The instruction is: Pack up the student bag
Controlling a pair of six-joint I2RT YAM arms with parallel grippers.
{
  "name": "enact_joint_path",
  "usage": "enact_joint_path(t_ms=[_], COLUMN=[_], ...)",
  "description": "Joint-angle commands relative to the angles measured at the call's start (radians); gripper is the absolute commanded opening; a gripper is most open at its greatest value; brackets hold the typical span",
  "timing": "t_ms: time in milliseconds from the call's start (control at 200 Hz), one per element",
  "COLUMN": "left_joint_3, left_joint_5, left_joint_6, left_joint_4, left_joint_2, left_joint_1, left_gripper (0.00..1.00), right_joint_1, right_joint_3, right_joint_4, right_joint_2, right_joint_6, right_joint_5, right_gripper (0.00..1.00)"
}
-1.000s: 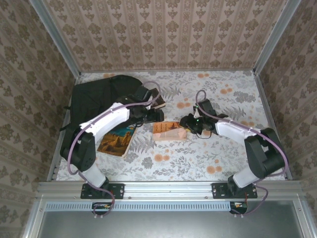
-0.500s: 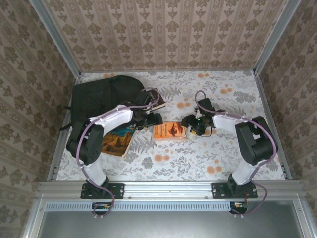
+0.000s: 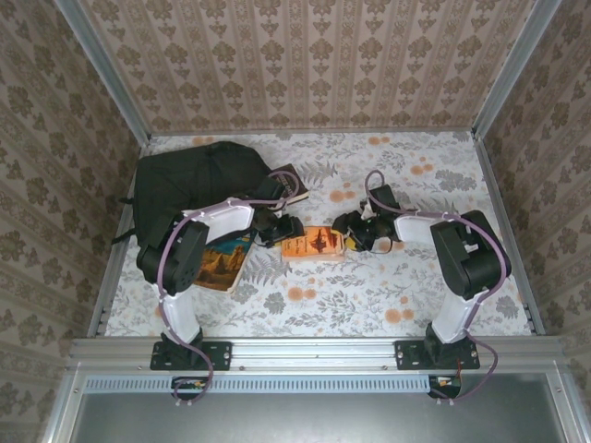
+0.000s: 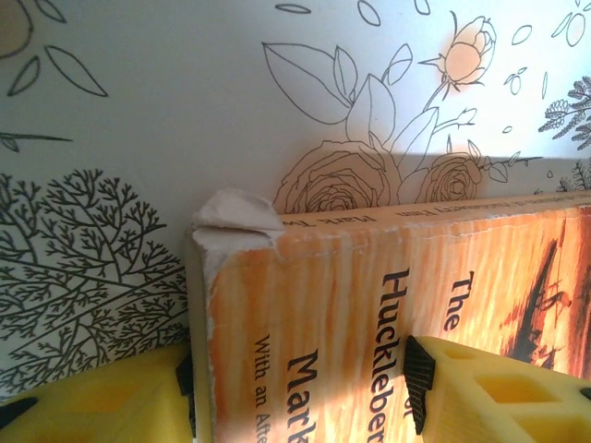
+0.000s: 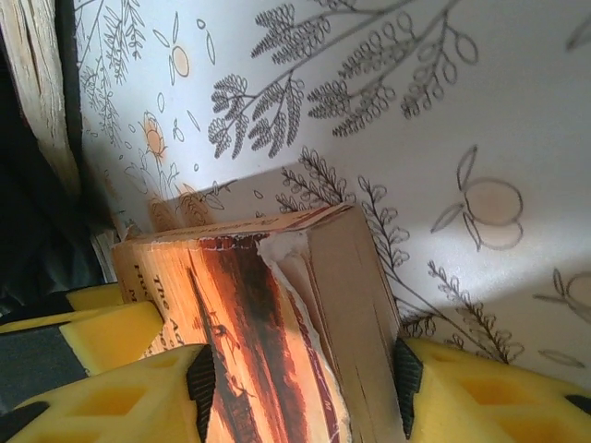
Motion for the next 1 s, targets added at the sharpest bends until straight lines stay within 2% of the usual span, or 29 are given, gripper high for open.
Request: enact_joint_path(t_ms=[0, 255, 365, 550, 745, 830, 990], left_joint_3=[-0.027, -0.004, 0.0, 0.018, 0.022, -0.004, -0.03], left_joint_5=[0.138, 0.135, 0.127, 0.035, -0.079, -0.072, 0.008], left_joint_6=[-0.025, -0.006, 0.001, 0.053, 0.121, 0.113, 0.08], left_joint_4=[0.098, 0.071, 0.05, -0.069, -0.186, -0.18, -0.15], left_joint_2=[0.044, 0.034, 0.01, -0.086, -0.211, -0.25, -0.275], left_joint_1=[-0.038, -0.057, -0.059, -0.044, -0.001, 0.03, 0.08], left_gripper=[0.59, 0.59, 0.61, 0.73, 0.77, 0.78, 0.78], right_joint_1=[0.029, 0.04, 0.041, 0.04, 0.034, 0.021, 0.005], right_joint_3=[-0.023, -0.055, -0.051, -0.024, 0.013, 0.0, -0.036], right_joint_4=[0.125, 0.117, 0.073, -0.021, -0.109, -0.088, -0.007], right_joint_2=[-0.082, -0.162, -0.171, -0.201, -0.246, -0.269, -0.298], right_joint_6=[0.089, 0.101, 0.072, -0.014, -0.092, -0.051, 0.082], right_joint_5=[-0.148, -0.122, -0.104, -0.071, -0.074, -0.101, -0.131], right_gripper=[0.52, 0.31, 0.25, 0.16, 0.07, 0.07, 0.04])
